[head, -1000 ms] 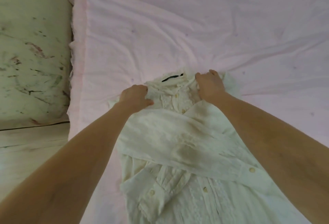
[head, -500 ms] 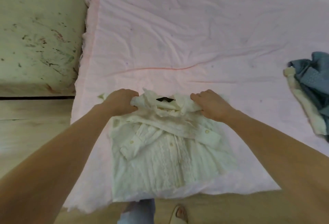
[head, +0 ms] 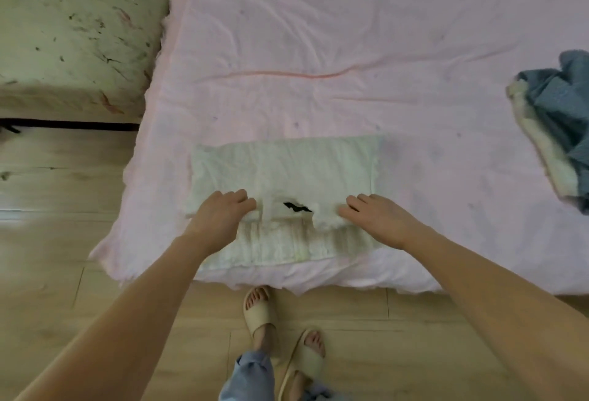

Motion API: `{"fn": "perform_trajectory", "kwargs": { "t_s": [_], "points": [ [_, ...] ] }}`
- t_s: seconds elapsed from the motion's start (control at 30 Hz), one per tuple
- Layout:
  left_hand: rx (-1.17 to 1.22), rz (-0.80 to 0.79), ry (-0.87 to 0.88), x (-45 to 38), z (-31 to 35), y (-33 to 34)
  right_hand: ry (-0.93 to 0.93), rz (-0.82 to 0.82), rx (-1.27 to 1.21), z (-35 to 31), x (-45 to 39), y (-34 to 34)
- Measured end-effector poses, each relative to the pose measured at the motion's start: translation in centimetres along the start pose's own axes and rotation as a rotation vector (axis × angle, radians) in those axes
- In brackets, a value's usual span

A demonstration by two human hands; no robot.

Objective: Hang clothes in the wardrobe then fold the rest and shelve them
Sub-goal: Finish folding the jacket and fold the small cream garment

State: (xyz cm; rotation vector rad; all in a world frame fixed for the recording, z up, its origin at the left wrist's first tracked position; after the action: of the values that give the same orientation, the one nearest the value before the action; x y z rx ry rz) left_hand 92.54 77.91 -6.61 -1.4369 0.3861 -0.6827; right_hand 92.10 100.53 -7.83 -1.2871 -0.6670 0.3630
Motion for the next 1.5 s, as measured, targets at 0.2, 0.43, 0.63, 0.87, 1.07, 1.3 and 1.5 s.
{"fn": "perform_trajectory", "kwargs": {
  "t_s": [0.2,0.43,0.63,0.87,1.07,1.3,1.5],
  "points": [
    [0.047,-0.149,0.119,2.6,3.3,4.5,0.014,-0.058,-0.001,-1.6,1.8,2.6],
    [0.216,-0.083,-0.149,0.7,3.0,4.2,0.395,-0.149,-0.204,-1.7,1.0,3.4],
    [0.021,0.0,-0.216,-5.3,1.6,4.4,0.643,0.037,-0.39,-2.2,-5.7,2.0],
    [0.018,-0.019,-0.316,-9.3,-3.8,9.5,0.76,-0.032,-0.385,-0.5,-12.2,7.4],
    [0.037,-0.103,-0.273,-10.7,-5.8,11.2,0.759,-0.051,-0.32,-0.2,-14.0,9.1],
    [0.256,0.203,-0.558,-4.4,-9.5,6.2,0.686,0.198,-0.994,-4.1,-14.2,2.4],
    [0.957,0.272,-1.316,6.0,-12.2,9.8,0.756,0.002,-1.155,-5.2,-17.4,4.9]
  ]
}}
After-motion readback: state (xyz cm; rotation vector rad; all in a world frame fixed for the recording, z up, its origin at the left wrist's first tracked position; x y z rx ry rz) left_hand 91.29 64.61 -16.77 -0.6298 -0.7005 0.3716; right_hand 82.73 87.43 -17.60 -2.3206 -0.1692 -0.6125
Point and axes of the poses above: each hand's wrist, its own x-axis away from the middle knuckle, its own y-axis out of the palm, z = x × y, the point moved 9 cm from there along -x, towards the middle knuckle, and after that the axes turned 13 degrees about y, right-handed, at the moved point
